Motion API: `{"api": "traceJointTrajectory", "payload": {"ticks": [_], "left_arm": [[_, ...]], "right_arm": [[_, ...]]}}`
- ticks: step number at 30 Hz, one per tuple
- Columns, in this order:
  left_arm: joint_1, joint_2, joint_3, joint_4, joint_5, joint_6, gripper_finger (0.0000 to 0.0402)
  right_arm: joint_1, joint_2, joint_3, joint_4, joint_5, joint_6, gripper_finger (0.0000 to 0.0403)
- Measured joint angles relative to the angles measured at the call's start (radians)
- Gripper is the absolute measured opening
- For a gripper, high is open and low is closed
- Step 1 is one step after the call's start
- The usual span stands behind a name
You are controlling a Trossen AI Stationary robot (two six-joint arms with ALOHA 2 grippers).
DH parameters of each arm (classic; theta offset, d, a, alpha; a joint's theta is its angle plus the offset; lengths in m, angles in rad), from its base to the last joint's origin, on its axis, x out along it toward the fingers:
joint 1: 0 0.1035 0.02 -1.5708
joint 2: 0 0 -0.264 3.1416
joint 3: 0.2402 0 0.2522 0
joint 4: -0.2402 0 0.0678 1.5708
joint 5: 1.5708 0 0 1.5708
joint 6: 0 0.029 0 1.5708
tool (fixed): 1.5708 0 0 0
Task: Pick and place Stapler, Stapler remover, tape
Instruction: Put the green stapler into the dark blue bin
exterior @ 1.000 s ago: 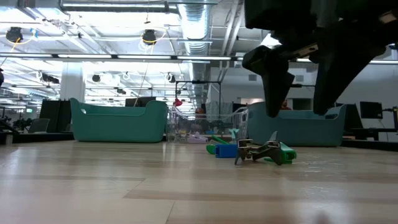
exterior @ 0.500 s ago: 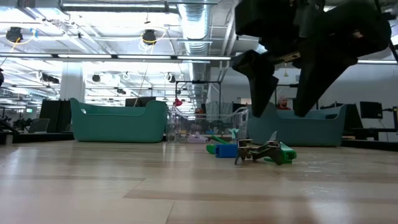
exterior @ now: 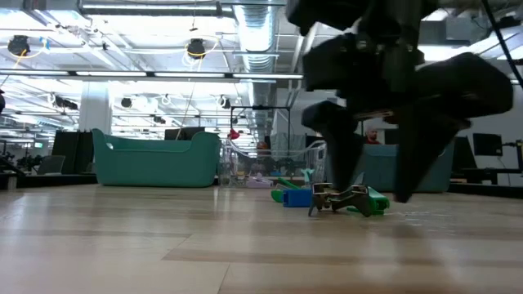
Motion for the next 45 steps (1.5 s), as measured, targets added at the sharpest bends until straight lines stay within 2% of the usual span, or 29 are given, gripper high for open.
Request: {"api": "traceJointTrajectory", "payload": {"ticks": [19, 45], "left_arm": [[0.0, 0.0, 0.0, 0.013, 0.0, 0.0, 0.0021], [0.0, 0.0, -0.002, 0.014, 0.0, 0.0, 0.0021]], "right_arm": [[0.009, 0.031, 0.001, 0.013, 0.004, 0.022, 0.0329], [0.014, 0.03, 0.001, 0.027, 0.004, 0.041, 0.0237]]}}
